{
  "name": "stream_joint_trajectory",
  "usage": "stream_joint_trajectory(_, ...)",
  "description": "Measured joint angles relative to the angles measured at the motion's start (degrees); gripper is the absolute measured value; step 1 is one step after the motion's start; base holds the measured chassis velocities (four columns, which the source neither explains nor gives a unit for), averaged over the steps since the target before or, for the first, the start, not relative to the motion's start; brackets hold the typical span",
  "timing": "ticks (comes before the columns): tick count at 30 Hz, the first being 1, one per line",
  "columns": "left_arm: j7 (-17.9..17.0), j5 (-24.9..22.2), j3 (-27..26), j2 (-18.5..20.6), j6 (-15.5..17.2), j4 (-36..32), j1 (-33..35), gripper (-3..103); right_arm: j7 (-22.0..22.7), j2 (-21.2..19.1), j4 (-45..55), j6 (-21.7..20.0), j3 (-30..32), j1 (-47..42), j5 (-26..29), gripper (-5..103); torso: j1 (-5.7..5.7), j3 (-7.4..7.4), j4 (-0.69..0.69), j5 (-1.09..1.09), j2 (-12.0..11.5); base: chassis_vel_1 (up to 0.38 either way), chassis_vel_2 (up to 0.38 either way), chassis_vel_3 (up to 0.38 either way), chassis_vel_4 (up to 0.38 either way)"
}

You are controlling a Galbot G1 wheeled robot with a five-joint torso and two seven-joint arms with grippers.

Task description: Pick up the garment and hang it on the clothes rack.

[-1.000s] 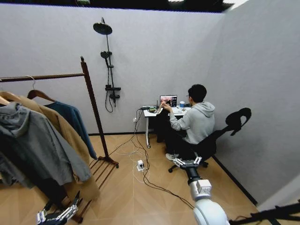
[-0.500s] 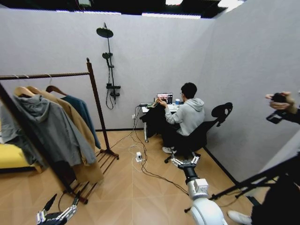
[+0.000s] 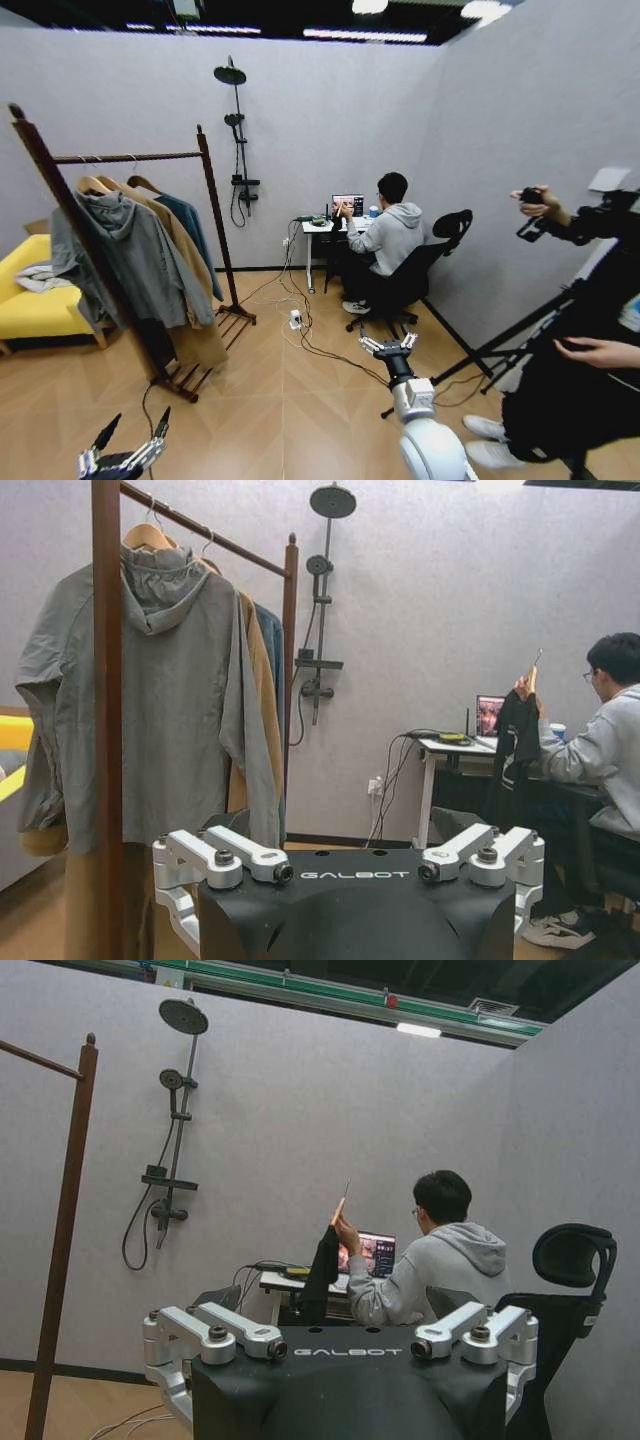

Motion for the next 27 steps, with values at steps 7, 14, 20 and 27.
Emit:
stream_joint_trajectory(7,-0.02,0.00,0.00,0.00,0.01,0.00,0.00,100,-0.19,0.26,-0.93,0.10,-0.62,0.02,-0.58,100,0.00,0.00,0.01,0.00,0.00,0.188,-0.189,-0.188,0.189)
stream_joint_trajectory(14,-0.01,0.00,0.00,0.00,0.00,0.00,0.00,100,-0.54,0.97,-2.57,1.04,-1.05,1.30,-0.62,100,0.00,0.00,0.02,0.00,0.00,0.049,-0.066,-0.079,0.059)
stream_joint_trajectory(20,-0.01,0.00,0.00,0.00,0.00,0.00,0.00,100,-0.61,1.10,-2.95,1.11,-1.19,1.46,-0.59,100,0.04,0.02,0.02,0.00,-0.02,-0.024,0.033,0.032,-0.034)
stream_joint_trajectory(27,-0.01,0.00,0.00,0.00,0.00,0.00,0.00,100,-3.01,1.52,-2.73,0.16,-0.64,-0.35,2.43,100,0.01,0.01,0.00,0.00,-0.02,0.000,0.000,0.000,0.000)
